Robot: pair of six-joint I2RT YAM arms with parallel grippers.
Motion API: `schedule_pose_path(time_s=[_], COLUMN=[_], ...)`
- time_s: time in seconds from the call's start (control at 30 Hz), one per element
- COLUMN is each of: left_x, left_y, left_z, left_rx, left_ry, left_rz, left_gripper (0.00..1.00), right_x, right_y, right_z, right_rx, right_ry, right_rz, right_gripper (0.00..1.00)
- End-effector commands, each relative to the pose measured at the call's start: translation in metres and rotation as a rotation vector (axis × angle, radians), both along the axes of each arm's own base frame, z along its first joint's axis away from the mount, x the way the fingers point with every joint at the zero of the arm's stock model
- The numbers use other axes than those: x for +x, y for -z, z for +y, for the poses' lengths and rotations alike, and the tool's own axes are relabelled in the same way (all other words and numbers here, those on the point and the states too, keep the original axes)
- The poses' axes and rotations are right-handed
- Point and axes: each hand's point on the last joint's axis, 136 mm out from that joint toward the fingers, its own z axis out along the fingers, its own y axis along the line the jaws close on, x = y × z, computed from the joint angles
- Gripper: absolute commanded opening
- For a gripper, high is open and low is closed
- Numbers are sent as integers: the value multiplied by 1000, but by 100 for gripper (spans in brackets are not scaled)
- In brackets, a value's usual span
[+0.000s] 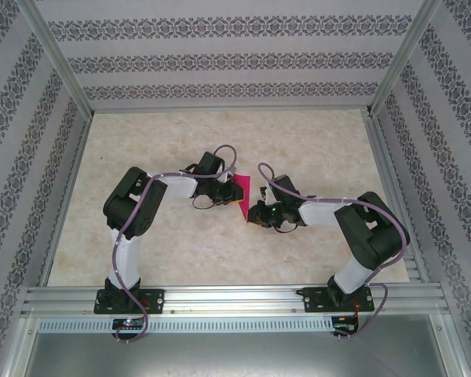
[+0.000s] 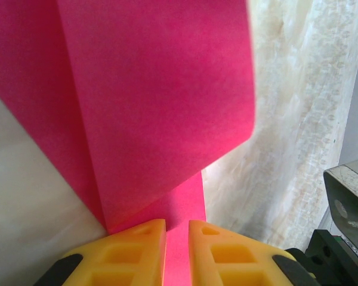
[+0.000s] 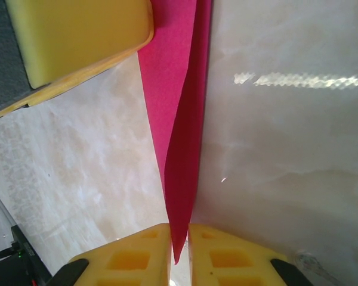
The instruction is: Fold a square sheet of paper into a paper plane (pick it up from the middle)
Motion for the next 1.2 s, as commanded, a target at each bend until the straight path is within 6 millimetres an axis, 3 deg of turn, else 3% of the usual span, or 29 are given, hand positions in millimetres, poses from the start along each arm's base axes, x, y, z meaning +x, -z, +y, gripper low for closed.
schedule_pose_path(time_s=[0.0,0.3,0.6,0.97,1.17], left_x=[-25,-26,-28,-29,-28], left_y=[50,51,54,56,56], left_z=[23,24,25,28,27], left_rx=[158,162,168,176,176], left_ry=[-12,-13,-16,-25,-25], left_rz=[103,106,114,122,118], left_gripper=[19,19,19,19,19], right_x=[12,15,9,5,11], right_y=[-17,-19,-14,4,-15], right_z=[5,7,16,22,17], right_rx=[9,13,18,8,22], right_ry=[-2,-5,-38,-41,-16], right_rz=[-68,-75,-60,-14,-65], right_gripper=[17,14,5,5,13])
